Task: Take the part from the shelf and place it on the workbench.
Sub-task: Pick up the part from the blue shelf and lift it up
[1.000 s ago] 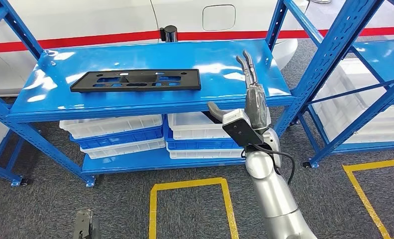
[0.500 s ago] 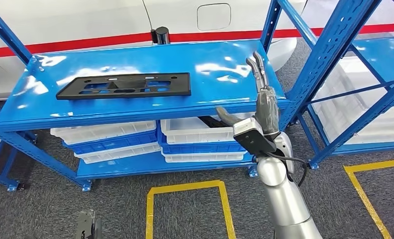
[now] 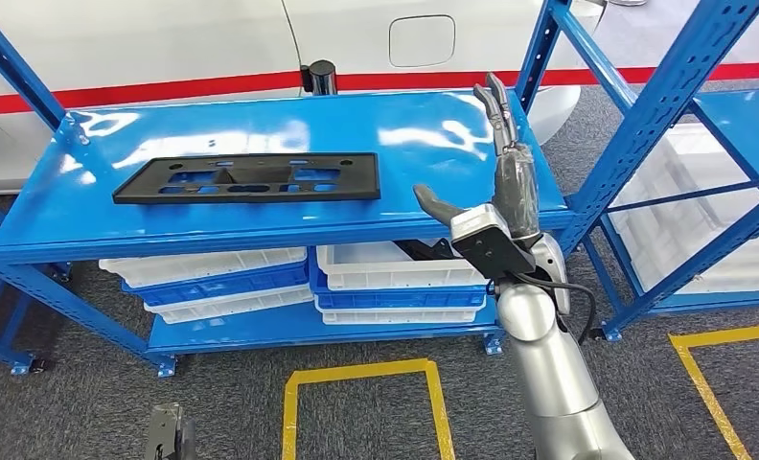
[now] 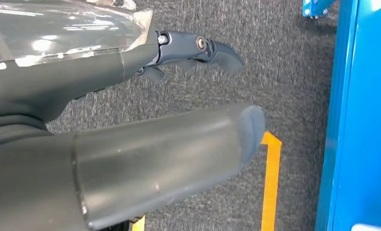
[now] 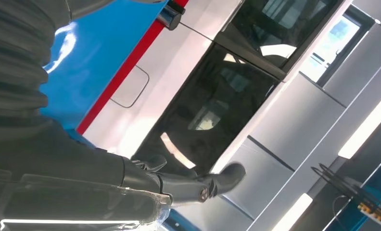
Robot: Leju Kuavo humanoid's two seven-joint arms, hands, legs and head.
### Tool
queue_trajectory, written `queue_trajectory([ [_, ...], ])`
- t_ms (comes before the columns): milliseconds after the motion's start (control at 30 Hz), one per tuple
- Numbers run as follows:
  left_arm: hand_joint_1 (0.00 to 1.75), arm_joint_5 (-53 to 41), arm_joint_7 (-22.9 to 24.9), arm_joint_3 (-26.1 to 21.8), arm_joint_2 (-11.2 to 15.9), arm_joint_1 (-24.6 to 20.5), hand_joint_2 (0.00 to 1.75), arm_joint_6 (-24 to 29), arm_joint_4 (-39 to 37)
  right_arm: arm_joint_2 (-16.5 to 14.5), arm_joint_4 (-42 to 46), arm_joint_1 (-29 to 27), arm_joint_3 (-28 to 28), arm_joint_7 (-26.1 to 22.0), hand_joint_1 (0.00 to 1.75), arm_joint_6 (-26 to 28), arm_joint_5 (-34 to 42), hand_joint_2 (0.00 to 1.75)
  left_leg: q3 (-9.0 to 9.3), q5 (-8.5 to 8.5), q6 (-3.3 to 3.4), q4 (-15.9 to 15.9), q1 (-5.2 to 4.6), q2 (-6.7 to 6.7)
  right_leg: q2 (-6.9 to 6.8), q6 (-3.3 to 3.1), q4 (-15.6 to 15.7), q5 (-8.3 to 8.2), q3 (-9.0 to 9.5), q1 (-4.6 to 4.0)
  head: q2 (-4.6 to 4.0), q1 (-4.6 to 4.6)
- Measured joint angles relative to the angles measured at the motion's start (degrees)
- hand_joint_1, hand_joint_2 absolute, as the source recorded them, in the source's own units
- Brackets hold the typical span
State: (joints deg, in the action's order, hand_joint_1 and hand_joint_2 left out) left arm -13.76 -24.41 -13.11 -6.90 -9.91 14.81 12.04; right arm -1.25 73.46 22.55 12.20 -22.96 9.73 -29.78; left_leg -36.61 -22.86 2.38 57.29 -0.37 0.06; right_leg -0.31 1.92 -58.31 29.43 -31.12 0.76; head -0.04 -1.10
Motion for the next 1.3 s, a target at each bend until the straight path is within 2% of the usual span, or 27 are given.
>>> queue_trajectory([
  [33, 0.00, -0.03, 0.00, -0.09, -0.01, -0.07, 0.00, -0.02, 0.00, 0.04, -0.03, 0.27, 0.01, -0.02, 0.00, -0.01, 0.05, 1.75, 0.34, 0.11, 0.19, -0.38, 0.13, -0.10, 0.00, 0.01, -1.52, 0.78, -0.71, -0.02, 0.00, -0.03],
  [67, 0.00, -0.07, 0.00, -0.17, -0.02, -0.12, 0.00, -0.05, 0.00, 0.09, -0.15, 0.45, 0.03, -0.03, 0.00, -0.02, 0.09, 1.75, 0.59, 0.12, 0.36, -0.61, 0.25, -0.20, 0.02, -0.14, -4.44, 1.95, -2.29, 0.02, 0.00, -0.05],
  [133, 0.00, -0.10, 0.00, -0.28, -0.02, -0.17, 0.00, -0.15, 0.00, 0.16, -0.58, 0.68, 0.10, -0.05, 0.00, -0.06, 0.22, 1.75, 0.70, -0.09, 0.62, -0.62, 0.17, -0.52, 0.08, -0.33, -12.12, 4.22, -6.77, 0.01, 0.00, -0.07],
  [167, 0.00, -0.10, 0.00, -0.31, -0.04, -0.12, 0.00, -0.22, 0.00, 0.17, -0.88, 0.70, 0.14, -0.07, 0.00, -0.07, 0.31, 1.75, 0.76, -0.22, 0.67, -0.61, 0.16, -0.74, 0.09, -0.15, -14.73, 4.59, -8.65, 0.02, 0.00, -0.07],
  [200, 0.00, -0.11, -0.01, -0.33, -0.05, -0.07, 0.00, -0.29, 0.00, 0.17, -1.14, 0.78, 0.19, -0.11, 0.00, -0.07, 0.40, 1.75, 0.85, -0.37, 0.66, -0.58, 0.16, -0.97, 0.10, 0.25, -15.17, 4.06, -9.49, 0.04, 0.00, -0.08],
  [233, 0.00, -0.11, -0.03, -0.35, -0.07, -0.03, 0.00, -0.36, 0.00, 0.17, -1.38, 0.94, 0.22, -0.19, 0.00, -0.07, 0.50, 1.75, 1.00, -0.52, 0.57, -0.53, 0.18, -1.21, 0.10, 0.82, -13.28, 2.63, -9.16, 0.09, 0.00, -0.08],
  [267, 0.00, -0.11, -0.05, -0.39, -0.07, -0.01, 0.00, -0.41, 0.00, 0.17, -1.58, 1.21, 0.27, -0.28, 0.00, -0.07, 0.60, 1.75, 1.17, -0.73, 0.41, -0.40, 0.21, -1.43, 0.10, 1.43, -9.58, 0.63, -7.88, 0.17, 0.00, -0.08],
  [300, 0.00, -0.11, -0.09, -0.47, -0.07, -0.01, 0.00, -0.45, 0.00, 0.17, -1.76, 1.55, 0.33, -0.38, 0.00, -0.07, 0.70, 1.75, 1.25, -1.01, 0.14, -0.15, 0.15, -1.63, 0.11, 1.78, -5.69, -1.25, -6.35, 0.23, 0.00, -0.08],
  [333, 0.00, -0.11, -0.13, -0.58, -0.05, -0.01, 0.00, -0.47, 0.00, 0.13, -1.95, 1.88, 0.42, -0.46, 0.00, -0.09, 0.81, 1.75, 1.26, -1.30, -0.16, 0.15, 0.05, -1.78, 0.15, 1.77, -2.55, -2.70, -5.00, 0.26, 0.00, -0.07],
  [367, 0.00, -0.11, -0.16, -0.69, -0.04, 0.00, 0.00, -0.48, 0.00, 0.05, -2.10, 2.13, 0.52, -0.52, 0.00, -0.11, 0.90, 1.75, 1.20, -1.56, -0.40, 0.42, -0.06, -1.88, 0.18, 1.50, -0.68, -3.52, -4.15, 0.28, 0.00, -0.05],
  [433, 0.00, -0.11, -0.23, -0.84, 0.00, 0.08, 0.00, -0.48, 0.00, -0.13, -2.32, 2.40, 0.69, -0.56, 0.00, -0.16, 0.97, 1.75, 1.07, -1.82, 0.00, 0.71, -0.24, -1.94, 0.24, 0.78, -0.08, -3.87, -3.80, 0.30, 0.00, -0.02],
  [500, 0.00, -0.11, -0.27, -0.89, 0.03, 0.14, 0.00, -0.48, 0.00, -0.29, -2.42, 2.62, 0.79, -0.56, 0.00, -0.18, 0.97, 1.75, 1.15, -1.83, 0.64, 0.66, -0.25, -1.86, 0.33, 0.59, -0.05, -3.95, -3.78, 0.27, 0.00, 0.01],
  [633, 0.00, -0.11, -0.32, -0.92, 0.04, 0.12, 0.00, -0.48, 0.00, -0.46, -2.69, 2.88, 0.85, -0.57, 0.00, -0.18, 0.97, 1.75, 1.43, -1.82, 0.59, 0.31, -0.21, -1.64, 0.46, 0.40, -0.05, -3.87, -3.74, 0.09, 0.00, 0.02],
  [833, 0.00, -0.17, -0.33, -0.96, -0.03, 0.13, 0.00, -0.55, 0.00, -0.45, -2.77, 2.94, 0.85, -0.58, 0.00, -0.18, 0.97, 1.75, 1.47, -1.82, -0.60, 0.20, -0.09, -1.57, 0.46, 0.27, -0.09, -3.80, -3.73, -0.11, 0.00, 0.01],
  [1000, 0.00, -0.20, -0.33, -1.10, -0.09, 0.13, 0.00, -0.72, 0.00, -0.44, -2.77, 2.95, 0.87, -0.56, 0.00, -0.25, 0.92, 1.75, 1.43, -1.82, -0.91, 0.24, -0.23, -1.55, 0.44, 0.27, -0.06, -3.80, -3.66, 0.02, 0.00, 0.01],
  [1067, 0.00, -0.13, -0.33, -1.19, -0.08, 0.14, 0.00, -0.78, 0.00, -0.55, -2.75, 3.07, 0.98, -0.50, 0.00, -0.44, 0.78, 1.75, 1.55, -1.90, -0.32, 0.11, -0.44, -1.55, 0.44, 0.56, 0.46, -3.99, -3.37, 0.33, 0.00, 0.03],
  [1133, 0.00, 0.09, -0.37, -1.34, -0.09, 0.19, 0.00, -0.78, 0.00, -0.75, -2.73, 3.37, 1.15, -0.42, 0.00, -0.65, 0.61, 1.75, 2.61, -1.37, 0.54, -1.31, -0.24, -1.45, 0.41, 0.84, 0.46, -3.93, -3.24, 0.44, 0.00, -0.03],
  [1167, 0.00, 0.25, -0.39, -1.48, -0.12, 0.18, 0.00, -0.79, 0.00, -0.83, -2.74, 3.61, 1.24, -0.39, 0.00, -0.73, 0.54, 1.75, 3.24, -0.98, 0.84, -2.15, -0.06, -1.36, 0.40, 0.75, -0.68, -3.34, -3.70, 0.32, 0.00, -0.08],
  [1200, 0.00, 0.39, -0.43, -1.61, -0.14, 0.18, 0.00, -0.83, 0.00, -0.85, -2.78, 3.82, 1.35, -0.38, 0.00, -0.79, 0.50, 1.75, 3.69, -0.70, 1.00, -2.74, 0.13, -1.29, 0.39, 0.53, -3.16, -2.23, -4.88, 0.31, 0.00, -0.14],
  [1267, 0.00, 0.55, -0.48, -1.84, -0.20, 0.22, 0.00, -0.93, 0.00, -0.84, -3.03, 4.02, 1.55, -0.37, 0.00, -0.85, 0.47, 1.75, 3.82, -0.66, 1.12, -2.89, 0.19, -1.23, 0.40, 0.25, -10.52, 0.67, -8.63, 0.43, 0.00, -0.17],
  [1300, 0.00, 0.57, -0.50, -1.91, -0.22, 0.31, 0.00, -0.97, 0.00, -0.80, -3.21, 3.99, 1.63, -0.37, 0.00, -0.86, 0.47, 1.75, 3.79, -0.72, 1.04, -2.85, 0.26, -1.24, 0.39, 0.42, -13.44, 1.54, -10.20, 0.57, 0.00, -0.17],
])
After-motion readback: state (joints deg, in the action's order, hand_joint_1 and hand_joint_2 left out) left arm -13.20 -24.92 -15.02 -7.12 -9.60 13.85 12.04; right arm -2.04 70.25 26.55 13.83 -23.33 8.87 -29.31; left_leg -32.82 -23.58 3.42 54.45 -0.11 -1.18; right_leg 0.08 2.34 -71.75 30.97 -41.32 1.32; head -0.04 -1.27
